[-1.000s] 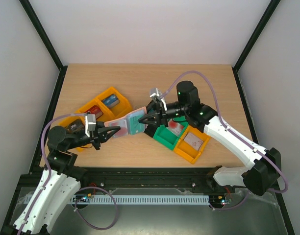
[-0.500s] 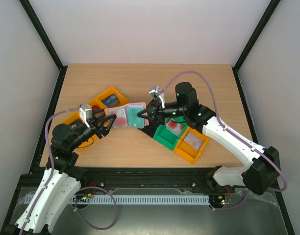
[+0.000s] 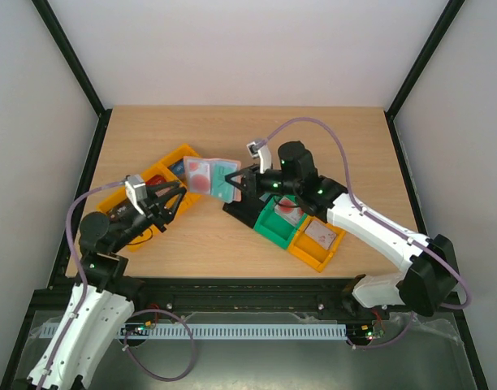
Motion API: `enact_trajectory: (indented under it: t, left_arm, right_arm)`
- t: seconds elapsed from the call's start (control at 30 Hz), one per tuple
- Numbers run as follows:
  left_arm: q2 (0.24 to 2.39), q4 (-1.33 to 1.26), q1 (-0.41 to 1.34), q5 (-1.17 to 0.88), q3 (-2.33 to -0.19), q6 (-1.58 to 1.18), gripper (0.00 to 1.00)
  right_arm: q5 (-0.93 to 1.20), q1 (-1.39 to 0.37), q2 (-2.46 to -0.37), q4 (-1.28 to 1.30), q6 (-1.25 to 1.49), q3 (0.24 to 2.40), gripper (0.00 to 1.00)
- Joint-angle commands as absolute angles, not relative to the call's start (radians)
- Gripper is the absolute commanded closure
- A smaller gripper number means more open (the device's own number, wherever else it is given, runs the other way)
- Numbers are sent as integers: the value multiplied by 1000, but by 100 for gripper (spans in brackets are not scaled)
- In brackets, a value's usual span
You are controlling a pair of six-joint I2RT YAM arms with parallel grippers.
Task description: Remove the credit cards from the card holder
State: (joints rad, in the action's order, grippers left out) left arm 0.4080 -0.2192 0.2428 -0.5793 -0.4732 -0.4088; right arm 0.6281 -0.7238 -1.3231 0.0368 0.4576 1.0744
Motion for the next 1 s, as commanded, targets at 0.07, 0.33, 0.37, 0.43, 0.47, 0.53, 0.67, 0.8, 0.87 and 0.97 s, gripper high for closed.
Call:
enact_trajectory:
  t: [0.07, 0.33, 0.37, 0.43, 0.47, 0.53, 0.67, 0.8, 0.87, 0.97]
  left_arm:
    - [497, -243, 293, -720, -441, -513, 74]
    - [508, -217, 309, -752, -432, -494, 78]
    - [507, -221, 308, -764, -429, -496, 78]
    - [508, -224, 310, -783, -424, -498, 79]
    - [507, -224, 308, -785, -424, -498, 80]
    - [505, -245, 309, -809, -417, -506, 80]
    - [510, -309, 315, -872, -398, -539, 80]
    - [511, -349, 316, -931, -393, -558, 90]
    - [509, -366, 317, -950, -394, -562, 97]
    - [503, -374, 317, -966, -404, -565, 98]
  right_arm:
    - [736, -798, -1325, -84, 424, 1099, 98]
    - [863, -834, -1320, -202, 422, 1070, 98]
    - [866, -834, -1319, -217, 424, 1066, 98]
    - [881, -834, -1322, -242, 432, 1064, 98]
    - [891, -834, -1325, -261, 441, 1060, 98]
    - [896, -834, -1329, -314, 462, 1053, 98]
    - [891, -836, -1358, -370, 493, 1056, 98]
    - [891, -838, -1381, -389, 495, 1058, 98]
    - [895, -838, -1383, -390, 489, 1056, 98]
    - [910, -838, -1377, -383, 467, 1048, 98]
